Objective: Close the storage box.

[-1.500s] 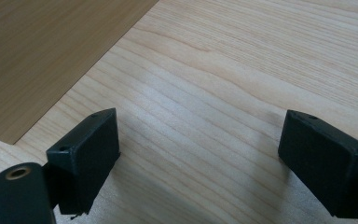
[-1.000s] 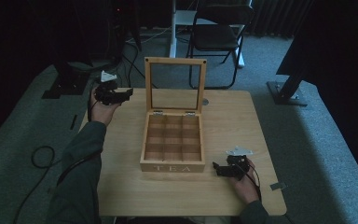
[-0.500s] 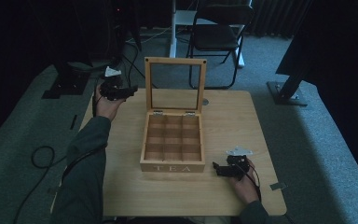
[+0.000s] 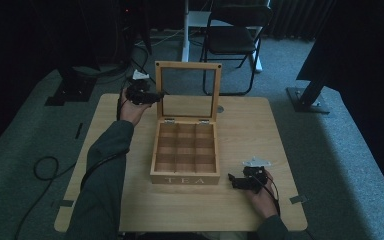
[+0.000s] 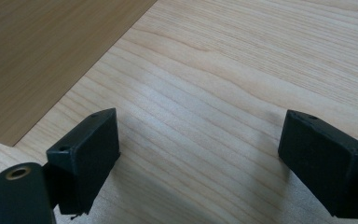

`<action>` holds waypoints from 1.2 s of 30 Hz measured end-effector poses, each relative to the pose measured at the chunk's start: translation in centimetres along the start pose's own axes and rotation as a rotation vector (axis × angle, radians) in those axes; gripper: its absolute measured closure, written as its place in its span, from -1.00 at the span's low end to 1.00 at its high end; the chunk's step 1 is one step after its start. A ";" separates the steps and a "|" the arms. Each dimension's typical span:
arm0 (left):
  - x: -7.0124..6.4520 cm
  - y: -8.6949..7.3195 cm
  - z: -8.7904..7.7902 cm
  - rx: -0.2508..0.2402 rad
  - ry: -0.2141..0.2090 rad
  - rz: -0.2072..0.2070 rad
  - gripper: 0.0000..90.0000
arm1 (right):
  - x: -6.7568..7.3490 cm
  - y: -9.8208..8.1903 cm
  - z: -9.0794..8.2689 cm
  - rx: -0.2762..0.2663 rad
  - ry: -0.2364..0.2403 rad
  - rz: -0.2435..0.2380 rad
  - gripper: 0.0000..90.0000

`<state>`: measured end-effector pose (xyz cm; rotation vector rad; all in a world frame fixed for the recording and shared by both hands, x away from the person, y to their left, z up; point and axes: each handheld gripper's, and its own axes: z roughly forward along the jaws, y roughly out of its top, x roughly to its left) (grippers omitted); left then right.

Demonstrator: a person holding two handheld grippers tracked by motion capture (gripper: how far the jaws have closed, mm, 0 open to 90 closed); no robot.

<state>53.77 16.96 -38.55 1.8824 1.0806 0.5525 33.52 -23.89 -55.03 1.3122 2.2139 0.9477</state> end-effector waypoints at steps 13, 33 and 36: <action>-0.7 1.7 2.0 0.004 -0.050 -0.043 -0.36 | 0.0 0.0 0.0 0.000 0.000 0.002 -0.73; -1.8 1.5 0.7 -0.016 -0.048 -0.052 -0.33 | 0.1 0.0 0.0 -0.001 -0.001 0.003 -0.73; -2.1 1.1 -0.1 -0.026 -0.056 -0.043 -0.29 | 0.1 0.0 0.0 -0.001 -0.001 0.002 -0.74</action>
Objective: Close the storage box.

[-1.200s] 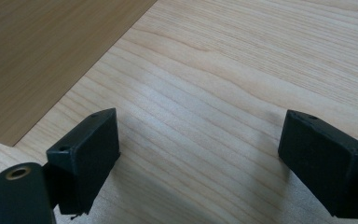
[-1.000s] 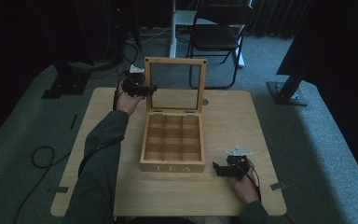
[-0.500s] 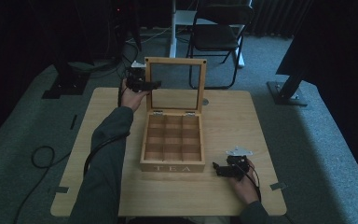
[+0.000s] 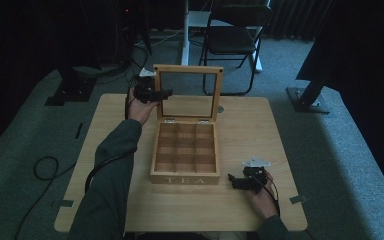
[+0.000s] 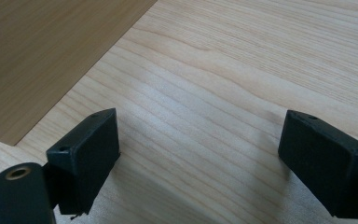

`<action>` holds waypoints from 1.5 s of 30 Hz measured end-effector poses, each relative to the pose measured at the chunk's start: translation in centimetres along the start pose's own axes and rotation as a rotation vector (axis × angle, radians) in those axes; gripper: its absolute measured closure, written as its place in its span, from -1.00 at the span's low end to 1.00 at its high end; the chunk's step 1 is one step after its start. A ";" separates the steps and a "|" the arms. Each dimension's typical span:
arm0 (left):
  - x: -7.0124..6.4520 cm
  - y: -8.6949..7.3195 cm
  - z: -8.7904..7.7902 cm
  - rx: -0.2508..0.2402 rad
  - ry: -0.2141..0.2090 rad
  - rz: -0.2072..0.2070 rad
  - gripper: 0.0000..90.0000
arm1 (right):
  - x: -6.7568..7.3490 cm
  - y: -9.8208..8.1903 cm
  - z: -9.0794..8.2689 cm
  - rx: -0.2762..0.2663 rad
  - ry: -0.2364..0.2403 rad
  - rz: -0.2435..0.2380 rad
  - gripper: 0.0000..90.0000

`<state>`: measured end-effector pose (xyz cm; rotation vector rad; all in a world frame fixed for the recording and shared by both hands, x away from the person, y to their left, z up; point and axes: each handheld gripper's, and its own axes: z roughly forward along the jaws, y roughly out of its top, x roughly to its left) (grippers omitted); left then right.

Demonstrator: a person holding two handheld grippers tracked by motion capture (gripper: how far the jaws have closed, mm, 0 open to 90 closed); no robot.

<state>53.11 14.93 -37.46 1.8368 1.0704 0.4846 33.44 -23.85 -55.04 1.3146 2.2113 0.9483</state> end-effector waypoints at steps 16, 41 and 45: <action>-1.0 -1.3 -3.1 -0.018 -0.048 -0.011 -0.11 | 0.0 0.0 0.0 0.000 0.000 0.000 -0.74; -3.6 -0.2 -7.9 -0.049 -0.005 0.057 -0.03 | 0.0 0.0 0.0 0.000 0.000 0.000 -0.73; -4.0 -0.4 -8.6 -0.048 -0.009 0.067 -0.04 | 0.0 0.1 0.0 -0.001 -0.001 -0.001 -0.73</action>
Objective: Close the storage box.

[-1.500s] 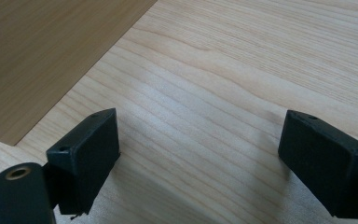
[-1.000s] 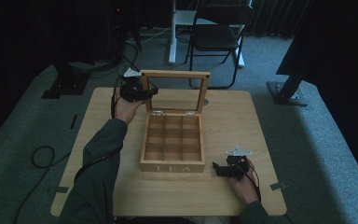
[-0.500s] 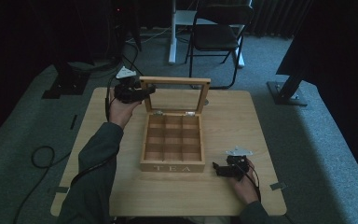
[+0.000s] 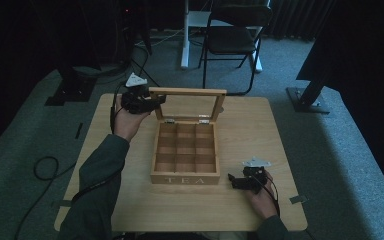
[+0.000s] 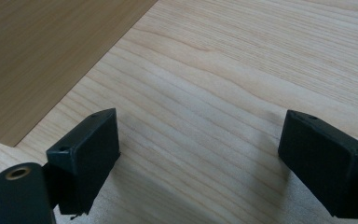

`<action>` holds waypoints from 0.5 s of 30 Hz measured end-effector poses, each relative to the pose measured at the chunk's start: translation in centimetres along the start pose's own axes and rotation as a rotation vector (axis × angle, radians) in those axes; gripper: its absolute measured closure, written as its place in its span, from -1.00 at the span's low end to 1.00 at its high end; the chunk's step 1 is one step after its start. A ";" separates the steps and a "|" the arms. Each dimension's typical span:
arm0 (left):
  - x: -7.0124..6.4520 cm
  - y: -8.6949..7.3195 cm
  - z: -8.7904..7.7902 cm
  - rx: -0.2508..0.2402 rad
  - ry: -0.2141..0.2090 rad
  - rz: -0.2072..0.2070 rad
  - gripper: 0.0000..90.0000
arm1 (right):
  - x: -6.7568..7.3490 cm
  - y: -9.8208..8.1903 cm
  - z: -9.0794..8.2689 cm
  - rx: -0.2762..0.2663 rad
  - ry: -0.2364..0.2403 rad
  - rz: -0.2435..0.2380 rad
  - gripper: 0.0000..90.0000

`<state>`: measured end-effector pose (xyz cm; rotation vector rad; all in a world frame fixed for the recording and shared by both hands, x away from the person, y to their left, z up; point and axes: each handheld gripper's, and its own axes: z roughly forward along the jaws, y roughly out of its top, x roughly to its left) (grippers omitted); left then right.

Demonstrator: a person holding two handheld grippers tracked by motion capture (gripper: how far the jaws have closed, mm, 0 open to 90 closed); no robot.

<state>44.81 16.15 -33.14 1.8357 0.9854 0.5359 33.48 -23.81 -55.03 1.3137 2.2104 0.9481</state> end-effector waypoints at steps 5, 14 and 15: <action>-0.7 -0.3 -0.6 0.015 0.014 0.016 -0.05 | 0.0 0.0 0.0 0.000 0.000 0.000 -0.74; -1.2 -1.5 -1.1 -0.005 0.010 0.001 -0.12 | 0.1 0.0 0.0 0.001 -0.001 0.002 -0.74; -1.3 -1.6 -1.1 -0.003 0.009 0.000 -0.13 | 0.1 0.0 0.0 0.000 -0.002 0.002 -0.73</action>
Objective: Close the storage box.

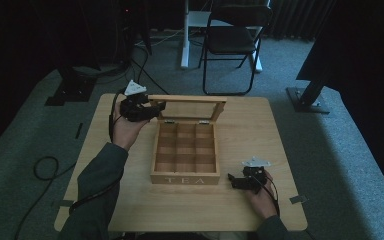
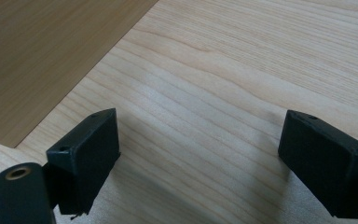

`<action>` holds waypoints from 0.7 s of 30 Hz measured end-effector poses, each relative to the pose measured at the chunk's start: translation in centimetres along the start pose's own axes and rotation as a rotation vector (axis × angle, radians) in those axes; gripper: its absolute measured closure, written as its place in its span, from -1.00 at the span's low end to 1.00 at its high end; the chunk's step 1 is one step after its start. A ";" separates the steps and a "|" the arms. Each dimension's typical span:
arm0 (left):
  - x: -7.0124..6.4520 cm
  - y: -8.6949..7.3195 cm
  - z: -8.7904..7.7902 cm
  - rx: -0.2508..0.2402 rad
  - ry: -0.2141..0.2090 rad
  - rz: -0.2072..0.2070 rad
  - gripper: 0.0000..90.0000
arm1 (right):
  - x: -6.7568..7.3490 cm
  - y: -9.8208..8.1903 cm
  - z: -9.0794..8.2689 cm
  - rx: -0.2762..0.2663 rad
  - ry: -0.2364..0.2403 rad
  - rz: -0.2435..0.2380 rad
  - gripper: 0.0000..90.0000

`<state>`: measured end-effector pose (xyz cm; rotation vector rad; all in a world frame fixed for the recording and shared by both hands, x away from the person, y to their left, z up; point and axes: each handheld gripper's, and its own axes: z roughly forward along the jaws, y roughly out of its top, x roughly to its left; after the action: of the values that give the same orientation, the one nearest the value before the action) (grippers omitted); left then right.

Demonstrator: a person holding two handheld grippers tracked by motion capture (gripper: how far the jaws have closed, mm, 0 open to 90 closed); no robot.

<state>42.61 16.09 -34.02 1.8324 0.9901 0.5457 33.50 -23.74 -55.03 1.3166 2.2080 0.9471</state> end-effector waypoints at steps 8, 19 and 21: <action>-0.8 -1.0 -0.6 0.007 0.010 0.012 -0.16 | 0.0 0.0 0.0 0.000 0.001 0.000 -0.73; -1.8 -2.9 -1.3 0.003 0.018 0.024 -0.22 | 0.0 0.0 0.0 0.001 0.002 -0.001 -0.73; -2.1 -3.2 -1.4 0.007 0.025 0.031 -0.22 | 0.1 0.0 0.0 0.001 0.002 -0.001 -0.73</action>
<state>39.14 15.88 -36.12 1.8538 0.9833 0.5860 33.51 -23.67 -55.02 1.3162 2.2105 0.9473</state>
